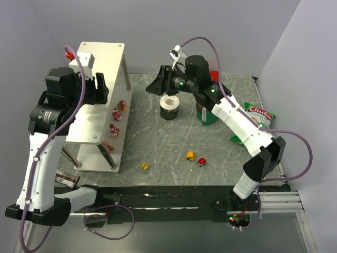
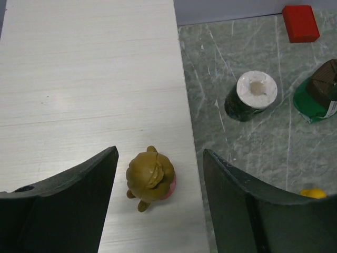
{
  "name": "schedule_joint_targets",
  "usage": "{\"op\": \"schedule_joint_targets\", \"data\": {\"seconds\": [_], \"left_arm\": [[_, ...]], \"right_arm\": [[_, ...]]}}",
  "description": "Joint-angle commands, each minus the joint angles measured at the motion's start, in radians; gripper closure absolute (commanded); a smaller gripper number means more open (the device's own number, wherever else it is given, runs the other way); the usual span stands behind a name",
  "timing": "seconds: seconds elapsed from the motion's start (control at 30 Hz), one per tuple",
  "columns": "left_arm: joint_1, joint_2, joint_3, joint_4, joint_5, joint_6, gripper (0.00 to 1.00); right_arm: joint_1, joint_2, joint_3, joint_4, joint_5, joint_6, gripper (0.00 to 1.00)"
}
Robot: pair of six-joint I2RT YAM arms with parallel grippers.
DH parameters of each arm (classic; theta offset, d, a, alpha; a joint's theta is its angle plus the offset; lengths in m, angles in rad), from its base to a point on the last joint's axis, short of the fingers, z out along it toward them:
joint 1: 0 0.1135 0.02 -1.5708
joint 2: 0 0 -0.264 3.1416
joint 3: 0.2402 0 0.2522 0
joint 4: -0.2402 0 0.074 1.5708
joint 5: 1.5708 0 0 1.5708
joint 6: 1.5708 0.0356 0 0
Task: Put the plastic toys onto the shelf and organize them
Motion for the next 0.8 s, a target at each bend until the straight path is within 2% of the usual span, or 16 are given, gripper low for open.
{"op": "schedule_joint_targets", "data": {"seconds": [0.0, 0.23, 0.6, 0.77], "left_arm": [[-0.002, -0.032, 0.031, -0.005, -0.022, 0.023, 0.29], [-0.001, -0.048, -0.020, -0.015, -0.059, 0.007, 0.31], [0.005, -0.023, 0.006, -0.025, -0.050, -0.008, 0.46], [0.005, -0.019, 0.012, -0.036, -0.048, -0.009, 0.47]], "right_arm": [[-0.008, -0.078, -0.003, 0.008, -0.013, 0.004, 0.36], [-0.009, -0.085, -0.015, 0.000, -0.014, 0.003, 0.36], [-0.009, -0.116, -0.069, 0.046, -0.027, 0.007, 0.37], [-0.014, -0.122, -0.083, 0.043, -0.027, 0.004, 0.37]]}}
